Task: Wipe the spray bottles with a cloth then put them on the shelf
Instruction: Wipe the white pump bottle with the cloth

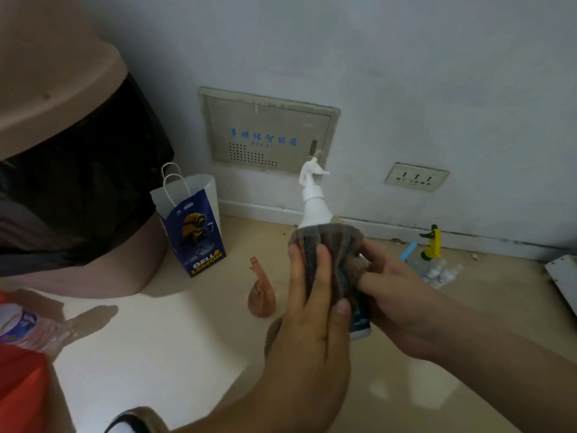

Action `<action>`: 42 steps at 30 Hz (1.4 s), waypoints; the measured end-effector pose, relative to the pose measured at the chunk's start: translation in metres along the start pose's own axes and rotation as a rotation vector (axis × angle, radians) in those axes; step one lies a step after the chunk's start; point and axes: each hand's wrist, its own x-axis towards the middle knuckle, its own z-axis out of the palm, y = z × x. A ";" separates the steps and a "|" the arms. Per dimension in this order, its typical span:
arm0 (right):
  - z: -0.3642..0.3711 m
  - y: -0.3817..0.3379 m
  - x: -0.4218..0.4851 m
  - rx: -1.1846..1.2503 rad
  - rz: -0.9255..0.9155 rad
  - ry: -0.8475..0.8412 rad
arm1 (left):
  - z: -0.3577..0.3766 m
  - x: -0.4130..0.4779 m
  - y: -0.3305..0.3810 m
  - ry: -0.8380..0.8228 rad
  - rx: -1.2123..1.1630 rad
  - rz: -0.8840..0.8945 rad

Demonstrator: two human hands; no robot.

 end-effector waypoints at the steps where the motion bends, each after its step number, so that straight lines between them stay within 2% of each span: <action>1: -0.002 0.001 0.000 0.000 -0.002 0.001 | -0.003 -0.002 -0.007 -0.019 -0.054 0.000; 2: -0.004 0.001 0.000 0.009 -0.002 0.004 | -0.007 -0.001 -0.012 -0.042 -0.142 -0.042; 4: -0.008 0.001 -0.001 0.045 0.003 0.018 | -0.021 0.006 -0.009 -0.078 -0.321 -0.265; 7: -0.010 -0.002 -0.003 0.048 0.008 -0.034 | -0.037 0.016 -0.013 0.018 -0.379 -0.530; 12: -0.009 -0.005 -0.004 0.058 -0.008 -0.081 | -0.064 0.044 -0.010 0.240 -0.636 -0.734; 16: -0.010 -0.004 -0.002 0.048 -0.008 -0.093 | -0.060 0.044 0.001 0.182 -0.645 -0.663; 21: -0.006 -0.002 0.002 0.033 -0.031 -0.075 | -0.042 0.029 0.013 0.068 -0.456 -0.313; 24: 0.000 -0.001 0.002 0.029 -0.055 0.008 | -0.016 0.003 0.010 -0.041 -0.335 -0.187; 25: 0.000 0.000 0.003 0.025 -0.057 0.033 | -0.011 0.000 0.006 -0.066 -0.317 -0.178; 28: -0.001 -0.002 0.002 0.048 -0.025 0.072 | -0.024 0.013 0.004 -0.158 -0.404 -0.327; 31: -0.003 -0.010 0.001 0.118 -0.004 0.072 | -0.042 0.025 -0.007 -0.234 -0.446 -0.385; 35: -0.004 -0.010 0.002 0.081 -0.008 0.107 | -0.043 0.023 -0.014 -0.211 -0.380 -0.389; 42: -0.008 -0.004 0.004 0.031 -0.025 0.110 | -0.043 0.029 -0.016 -0.193 -0.418 -0.336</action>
